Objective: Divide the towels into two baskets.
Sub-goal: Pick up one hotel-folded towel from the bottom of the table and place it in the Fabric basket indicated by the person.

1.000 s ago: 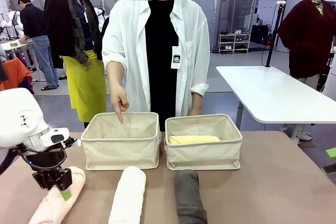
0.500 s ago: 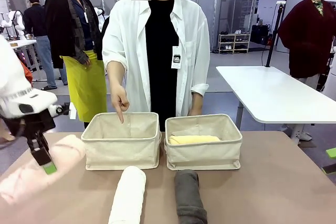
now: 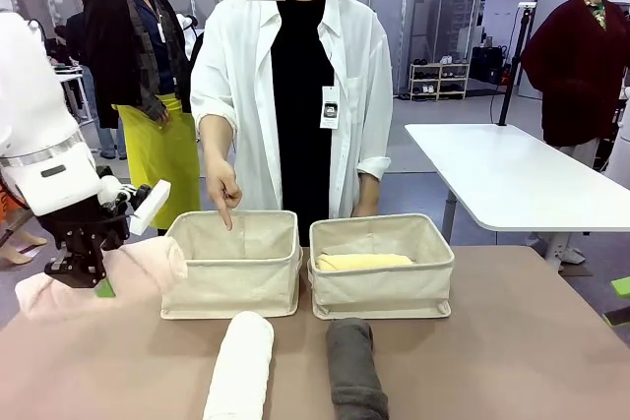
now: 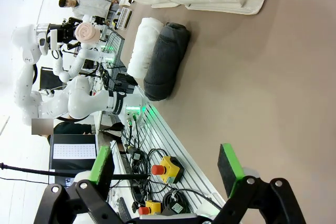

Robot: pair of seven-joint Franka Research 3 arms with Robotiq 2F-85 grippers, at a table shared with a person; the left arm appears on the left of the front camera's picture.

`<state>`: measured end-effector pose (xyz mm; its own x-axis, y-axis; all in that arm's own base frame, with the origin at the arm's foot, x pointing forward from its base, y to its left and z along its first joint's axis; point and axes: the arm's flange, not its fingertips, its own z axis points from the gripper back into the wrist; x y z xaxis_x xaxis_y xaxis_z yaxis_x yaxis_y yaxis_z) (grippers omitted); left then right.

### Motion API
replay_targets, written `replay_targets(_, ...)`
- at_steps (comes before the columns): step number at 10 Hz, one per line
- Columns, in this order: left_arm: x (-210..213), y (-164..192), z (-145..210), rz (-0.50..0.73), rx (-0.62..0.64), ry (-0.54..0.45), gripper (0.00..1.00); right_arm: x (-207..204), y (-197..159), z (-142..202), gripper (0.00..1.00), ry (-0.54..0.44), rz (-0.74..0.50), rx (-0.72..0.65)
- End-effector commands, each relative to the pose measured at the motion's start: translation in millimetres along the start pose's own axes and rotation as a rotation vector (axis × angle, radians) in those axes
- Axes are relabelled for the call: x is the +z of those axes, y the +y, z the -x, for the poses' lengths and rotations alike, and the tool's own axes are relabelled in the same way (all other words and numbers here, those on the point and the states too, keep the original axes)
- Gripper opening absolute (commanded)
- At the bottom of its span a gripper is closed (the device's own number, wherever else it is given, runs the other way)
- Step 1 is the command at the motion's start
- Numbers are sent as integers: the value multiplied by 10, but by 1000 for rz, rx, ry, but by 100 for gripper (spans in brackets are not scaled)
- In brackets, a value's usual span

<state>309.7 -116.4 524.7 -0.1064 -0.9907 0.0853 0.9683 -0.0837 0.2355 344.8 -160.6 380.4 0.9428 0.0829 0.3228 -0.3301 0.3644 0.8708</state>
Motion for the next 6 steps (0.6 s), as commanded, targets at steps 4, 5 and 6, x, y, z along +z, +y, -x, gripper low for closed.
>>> replay_targets(4, -27, -14, 2, 9, -3, 5, 37, -19, 24, 15, 100, -10, 11, -6)
replay_targets(5, 34, 189, -105, -28, -71, 43, 37, -19, 24, 15, 100, -10, 11, -6)
replay_targets(6, 62, 487, -224, -59, -131, 62, 37, -19, 24, 15, 100, -10, 11, -6)
